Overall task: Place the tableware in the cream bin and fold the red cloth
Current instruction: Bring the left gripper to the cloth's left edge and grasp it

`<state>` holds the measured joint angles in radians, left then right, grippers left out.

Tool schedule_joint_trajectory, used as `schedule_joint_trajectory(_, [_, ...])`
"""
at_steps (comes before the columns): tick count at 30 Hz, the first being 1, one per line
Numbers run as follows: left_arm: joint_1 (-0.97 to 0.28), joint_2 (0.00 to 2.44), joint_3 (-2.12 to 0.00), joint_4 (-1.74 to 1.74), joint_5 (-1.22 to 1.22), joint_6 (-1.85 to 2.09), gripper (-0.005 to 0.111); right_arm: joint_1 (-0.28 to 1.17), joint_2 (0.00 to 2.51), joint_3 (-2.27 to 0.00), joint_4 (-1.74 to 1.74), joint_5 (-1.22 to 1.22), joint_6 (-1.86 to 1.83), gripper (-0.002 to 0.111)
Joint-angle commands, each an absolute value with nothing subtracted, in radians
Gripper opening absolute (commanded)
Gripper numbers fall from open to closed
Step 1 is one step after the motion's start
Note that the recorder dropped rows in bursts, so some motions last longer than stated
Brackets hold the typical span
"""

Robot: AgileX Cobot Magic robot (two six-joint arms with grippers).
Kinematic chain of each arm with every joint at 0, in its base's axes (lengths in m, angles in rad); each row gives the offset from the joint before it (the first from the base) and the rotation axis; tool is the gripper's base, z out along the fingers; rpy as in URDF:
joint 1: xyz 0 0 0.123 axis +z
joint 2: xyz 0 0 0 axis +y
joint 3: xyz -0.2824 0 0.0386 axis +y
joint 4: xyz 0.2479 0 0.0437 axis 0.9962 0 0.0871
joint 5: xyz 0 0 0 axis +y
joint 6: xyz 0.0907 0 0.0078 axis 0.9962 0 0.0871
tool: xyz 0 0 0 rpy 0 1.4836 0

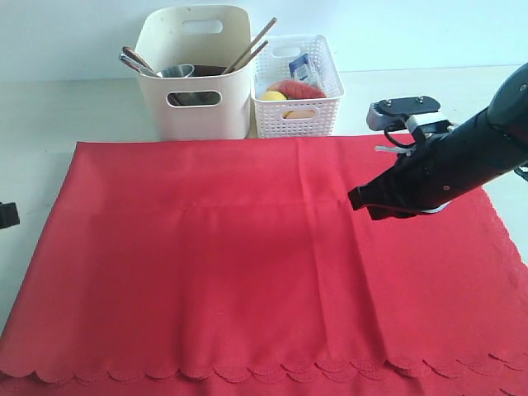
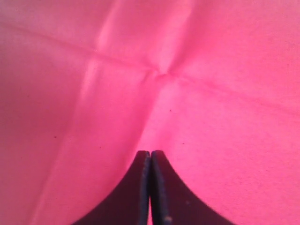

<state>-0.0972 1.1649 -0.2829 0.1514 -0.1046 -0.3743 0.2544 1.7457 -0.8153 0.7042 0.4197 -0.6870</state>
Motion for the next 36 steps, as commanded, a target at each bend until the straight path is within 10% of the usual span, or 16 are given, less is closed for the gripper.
schedule_joint_trajectory(1, [-0.133,1.321,-0.318,0.177,-0.167,-0.375,0.053,0.256,1.761,-0.824,0.707,0.415,-0.698,0.0])
schedule_joint_trajectory(6, [-0.141,1.46,-0.319,0.28,-0.32,-0.378,0.07,0.256,1.786,-0.824,0.719,0.415,-0.715,0.0])
schedule_joint_trajectory(22, [-0.141,1.77,-0.429,0.289,-0.377,-0.369,0.07,0.256,1.799,-0.824,0.726,0.413,-0.722,0.0])
schedule_joint_trajectory(24, [-0.141,1.792,-0.43,0.289,-0.38,-0.369,0.061,0.256,1.799,-0.824,0.726,0.413,-0.725,0.0])
schedule_joint_trajectory(28, [-0.139,1.792,-0.43,0.289,-0.368,-0.369,0.0,0.256,1.799,-0.824,0.729,0.413,-0.737,0.0])
schedule_joint_trajectory(36, [0.01,1.726,-0.534,0.294,-0.08,-0.235,0.0,0.256,1.799,-0.824,0.727,0.416,-0.74,0.0])
